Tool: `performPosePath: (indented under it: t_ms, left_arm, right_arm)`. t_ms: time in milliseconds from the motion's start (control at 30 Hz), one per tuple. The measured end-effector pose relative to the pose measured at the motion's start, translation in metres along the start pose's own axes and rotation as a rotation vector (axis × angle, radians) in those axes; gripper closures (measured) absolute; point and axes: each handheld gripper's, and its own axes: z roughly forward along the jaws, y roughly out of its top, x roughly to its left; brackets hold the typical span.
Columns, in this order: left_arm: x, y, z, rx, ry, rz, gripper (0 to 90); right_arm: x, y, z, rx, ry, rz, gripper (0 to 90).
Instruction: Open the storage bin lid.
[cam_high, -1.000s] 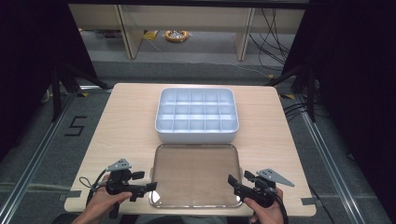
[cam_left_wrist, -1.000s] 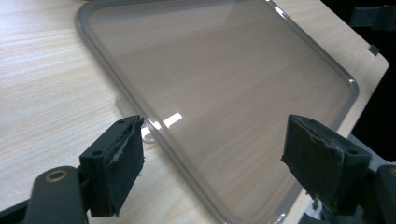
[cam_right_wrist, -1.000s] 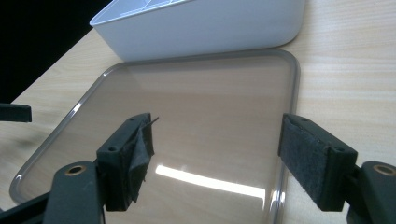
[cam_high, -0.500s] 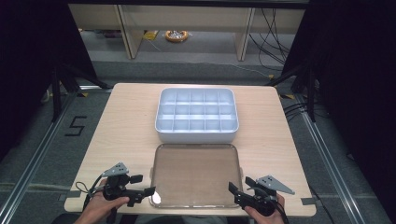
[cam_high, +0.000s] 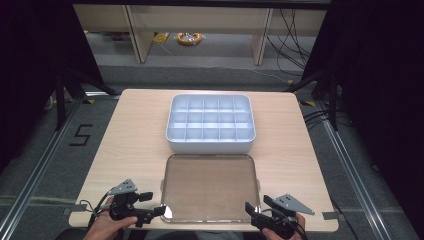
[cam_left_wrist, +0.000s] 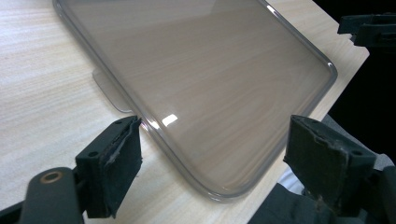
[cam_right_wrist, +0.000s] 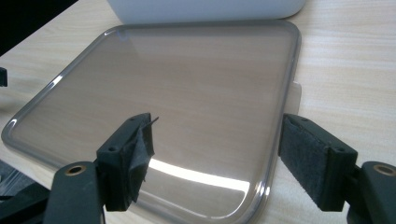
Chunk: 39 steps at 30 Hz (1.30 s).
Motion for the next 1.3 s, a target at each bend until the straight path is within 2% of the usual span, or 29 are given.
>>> performPosePath:
  t_ms: [133, 167, 200, 233, 267, 300, 333, 367, 400, 433, 467, 567, 600, 633, 667, 700, 733, 800, 867, 900, 967, 1000, 1033, 1067, 1100, 1167, 1300]
  left_arm:
    - [-0.003, -0.002, -0.002, 0.004, -0.004, -0.001, 17.8]
    - [-0.004, -0.003, -0.002, -0.008, -0.006, -0.005, 17.8]
    - [-0.004, -0.004, -0.003, -0.003, -0.007, 0.007, 17.8]
    - [-0.005, -0.004, -0.003, -0.006, -0.009, -0.002, 17.9]
    - [-0.006, -0.005, -0.004, -0.002, -0.012, 0.002, 17.8]
    - [-0.006, -0.006, -0.004, -0.004, -0.013, 0.009, 17.8]
    - [-0.008, -0.006, -0.003, -0.009, -0.015, -0.002, 17.8]
    - [-0.008, -0.007, -0.004, -0.001, -0.014, 0.005, 17.8]
    - [-0.009, -0.008, -0.003, -0.003, -0.017, 0.005, 17.9]
    - [-0.01, -0.009, -0.003, 0.001, -0.021, 0.012, 17.9]
    - [-0.011, -0.01, -0.003, -0.003, -0.023, 0.008, 17.9]
    - [-0.013, -0.011, -0.003, 0.004, -0.022, 0.014, 18.0]
    - [-0.014, -0.012, -0.003, 0.004, -0.02, 0.014, 18.1]
    - [-0.015, -0.012, -0.002, -0.001, -0.02, 0.01, 18.1]
    - [-0.016, -0.013, -0.003, 0.007, -0.021, 0.019, 18.1]
    - [-0.017, -0.014, -0.003, 0.006, -0.027, 0.019, 18.1]
    - [-0.018, -0.015, -0.002, 0.005, -0.029, 0.018, 18.1]
    - [-0.021, -0.017, -0.002, 0.016, -0.033, 0.019, 18.1]
    - [-0.023, -0.018, -0.002, 0.023, -0.032, 0.019, 18.1]
    - [-0.023, -0.019, -0.002, 0.028, -0.031, 0.017, 18.1]
    - [-0.023, -0.02, -0.003, 0.025, -0.018, 0.012, 18.3]
    - [-0.023, -0.021, -0.004, 0.024, -0.014, 0.015, 18.3]
    - [-0.023, -0.021, -0.004, 0.022, -0.014, -0.001, 18.3]
    - [-0.022, -0.021, -0.005, 0.027, -0.012, 0.001, 18.3]
    - [-0.023, -0.021, -0.005, 0.032, -0.006, -0.006, 18.3]
    - [-0.023, -0.022, -0.004, 0.028, -0.008, -0.003, 18.3]
    - [-0.022, -0.022, -0.004, 0.035, -0.006, 0.005, 18.3]
  right_arm:
    - [0.001, -0.003, -0.003, 0.015, 0.001, -0.043, 27.4]
    - [0.001, -0.005, -0.003, 0.01, -0.004, -0.042, 27.3]
    - [0.003, -0.006, -0.006, 0.029, -0.013, -0.035, 27.2]
    - [0.003, -0.007, -0.007, 0.028, -0.011, -0.05, 27.0]
    - [0.004, -0.008, -0.006, 0.019, 0.007, -0.042, 26.6]
    - [0.004, -0.009, -0.009, 0.032, -0.015, -0.068, 26.3]
    - [0.005, -0.011, -0.009, 0.03, -0.012, -0.068, 26.3]
    - [0.008, -0.012, -0.01, 0.047, -0.012, -0.049, 26.2]
    - [0.01, -0.014, -0.01, 0.037, -0.002, -0.019, 26.0]
    - [0.008, -0.013, -0.012, 0.049, 0.012, -0.056, 25.7]
    - [0.008, -0.015, -0.012, 0.04, 0.003, -0.066, 25.5]
    - [0.009, -0.016, -0.016, 0.062, 0.01, -0.054, 25.0]
    - [0.013, -0.018, -0.018, 0.082, 0.012, 0.009, 24.9]
    - [0.01, -0.019, -0.016, 0.056, 0.01, -0.032, 24.9]
    - [0.008, -0.019, -0.017, 0.054, 0.012, -0.047, 24.8]
    - [0.009, -0.019, -0.019, 0.067, 0.012, -0.041, 24.6]
    - [0.012, -0.02, -0.02, 0.08, 0.007, -0.003, 24.4]
    - [0.01, -0.022, -0.019, 0.049, 0.018, -0.042, 24.1]
    - [0.009, -0.023, -0.022, 0.072, 0.015, -0.046, 24.0]
    - [0.009, -0.025, -0.022, 0.058, 0.032, -0.049, 23.9]
    - [0.011, -0.027, -0.026, 0.091, 0.019, 0.004, 23.7]
    - [0.007, -0.029, -0.025, 0.074, 0.039, -0.018, 23.7]
    - [0.006, -0.03, -0.027, 0.075, 0.03, -0.009, 23.6]
    - [0.005, -0.03, -0.028, 0.069, 0.042, 0.005, 23.5]
    - [0.009, -0.031, -0.032, 0.092, 0.026, 0.058, 23.5]
    - [0.002, -0.032, -0.03, 0.058, 0.035, 0.0, 23.4]
    - [0.002, -0.032, -0.031, 0.067, 0.037, 0.016, 23.5]
